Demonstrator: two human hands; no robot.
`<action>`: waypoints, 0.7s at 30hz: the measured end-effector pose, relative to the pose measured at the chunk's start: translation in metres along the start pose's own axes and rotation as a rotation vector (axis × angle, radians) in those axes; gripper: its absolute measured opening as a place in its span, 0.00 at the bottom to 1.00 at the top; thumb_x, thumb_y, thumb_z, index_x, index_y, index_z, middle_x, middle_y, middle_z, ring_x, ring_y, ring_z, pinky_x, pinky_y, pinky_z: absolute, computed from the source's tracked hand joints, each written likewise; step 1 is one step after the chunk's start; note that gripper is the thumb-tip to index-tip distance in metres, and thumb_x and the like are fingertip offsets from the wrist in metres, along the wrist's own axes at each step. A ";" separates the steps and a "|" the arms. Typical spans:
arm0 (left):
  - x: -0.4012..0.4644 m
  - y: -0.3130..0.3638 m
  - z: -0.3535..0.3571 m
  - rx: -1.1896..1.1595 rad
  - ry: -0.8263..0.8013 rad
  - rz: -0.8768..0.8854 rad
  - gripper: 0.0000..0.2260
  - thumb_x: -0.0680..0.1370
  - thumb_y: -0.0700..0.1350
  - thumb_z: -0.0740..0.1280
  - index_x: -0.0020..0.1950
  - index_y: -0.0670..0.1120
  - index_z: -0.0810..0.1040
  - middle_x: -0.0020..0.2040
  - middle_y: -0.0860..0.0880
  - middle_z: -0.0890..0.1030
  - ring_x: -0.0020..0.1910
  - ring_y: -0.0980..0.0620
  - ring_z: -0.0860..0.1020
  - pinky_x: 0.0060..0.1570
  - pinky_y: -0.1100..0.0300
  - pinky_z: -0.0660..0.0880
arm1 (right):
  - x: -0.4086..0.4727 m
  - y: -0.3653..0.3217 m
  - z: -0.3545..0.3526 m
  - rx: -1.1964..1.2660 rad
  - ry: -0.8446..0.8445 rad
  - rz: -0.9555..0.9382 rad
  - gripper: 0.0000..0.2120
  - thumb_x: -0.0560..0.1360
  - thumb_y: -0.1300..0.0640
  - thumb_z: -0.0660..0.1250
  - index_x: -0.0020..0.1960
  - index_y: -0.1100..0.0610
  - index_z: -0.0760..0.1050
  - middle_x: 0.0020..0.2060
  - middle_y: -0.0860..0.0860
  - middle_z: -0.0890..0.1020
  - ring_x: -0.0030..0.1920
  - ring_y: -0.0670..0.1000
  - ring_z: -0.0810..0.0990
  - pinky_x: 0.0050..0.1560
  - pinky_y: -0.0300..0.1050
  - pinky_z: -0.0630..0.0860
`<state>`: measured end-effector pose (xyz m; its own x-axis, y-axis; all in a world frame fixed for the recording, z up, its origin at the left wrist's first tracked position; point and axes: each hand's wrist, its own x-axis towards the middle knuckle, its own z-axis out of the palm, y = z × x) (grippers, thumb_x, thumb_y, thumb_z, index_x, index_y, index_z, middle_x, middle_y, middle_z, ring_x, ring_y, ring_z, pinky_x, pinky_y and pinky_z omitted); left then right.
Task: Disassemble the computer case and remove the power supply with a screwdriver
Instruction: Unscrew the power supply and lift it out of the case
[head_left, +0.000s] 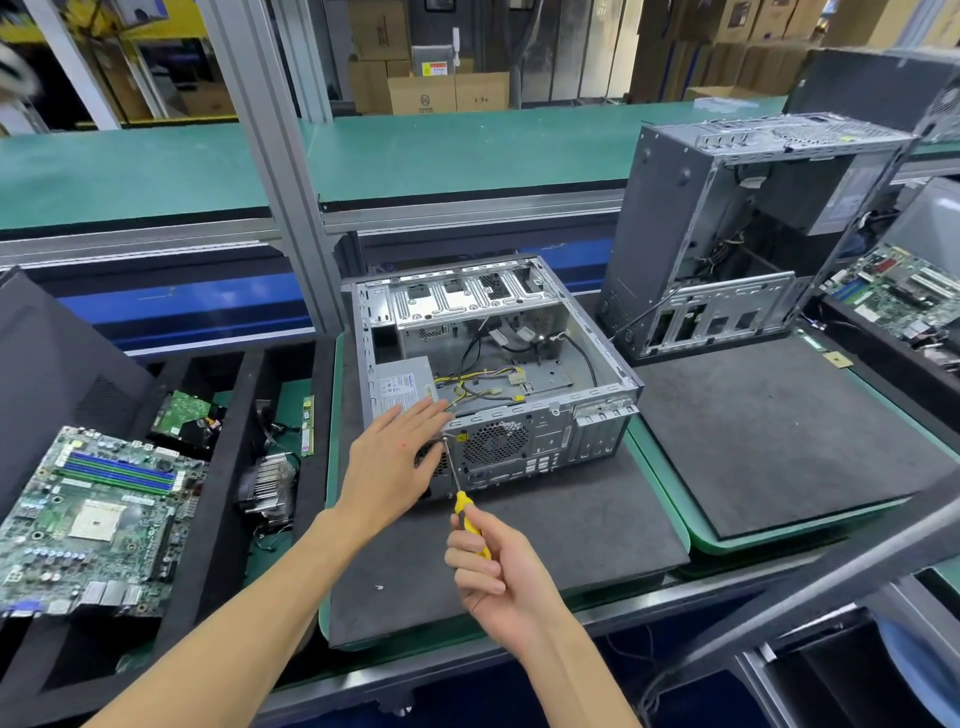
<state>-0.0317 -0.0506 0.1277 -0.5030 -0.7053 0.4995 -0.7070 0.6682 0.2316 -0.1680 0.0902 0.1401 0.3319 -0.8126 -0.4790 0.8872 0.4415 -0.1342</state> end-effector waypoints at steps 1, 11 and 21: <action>0.000 0.000 0.000 0.002 -0.002 0.000 0.19 0.78 0.43 0.71 0.69 0.49 0.78 0.70 0.54 0.76 0.71 0.54 0.72 0.71 0.50 0.69 | 0.000 0.000 0.000 -0.022 0.014 -0.009 0.05 0.75 0.61 0.68 0.44 0.63 0.76 0.29 0.49 0.63 0.20 0.44 0.60 0.16 0.35 0.56; -0.001 -0.002 0.001 0.015 0.004 0.008 0.19 0.78 0.43 0.71 0.69 0.49 0.78 0.70 0.53 0.76 0.71 0.55 0.72 0.71 0.50 0.69 | 0.004 0.000 -0.001 0.044 0.002 0.078 0.11 0.81 0.58 0.61 0.49 0.66 0.77 0.32 0.52 0.69 0.25 0.47 0.65 0.19 0.37 0.62; 0.000 -0.003 0.001 0.002 -0.001 0.014 0.18 0.78 0.43 0.70 0.69 0.48 0.78 0.70 0.53 0.76 0.71 0.54 0.72 0.71 0.50 0.69 | 0.005 -0.001 -0.004 -0.056 0.076 -0.029 0.08 0.77 0.58 0.68 0.45 0.64 0.76 0.29 0.49 0.61 0.22 0.45 0.59 0.16 0.36 0.57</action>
<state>-0.0300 -0.0526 0.1257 -0.5134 -0.6960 0.5020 -0.7006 0.6778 0.2232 -0.1683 0.0875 0.1343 0.2794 -0.7951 -0.5383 0.8760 0.4406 -0.1961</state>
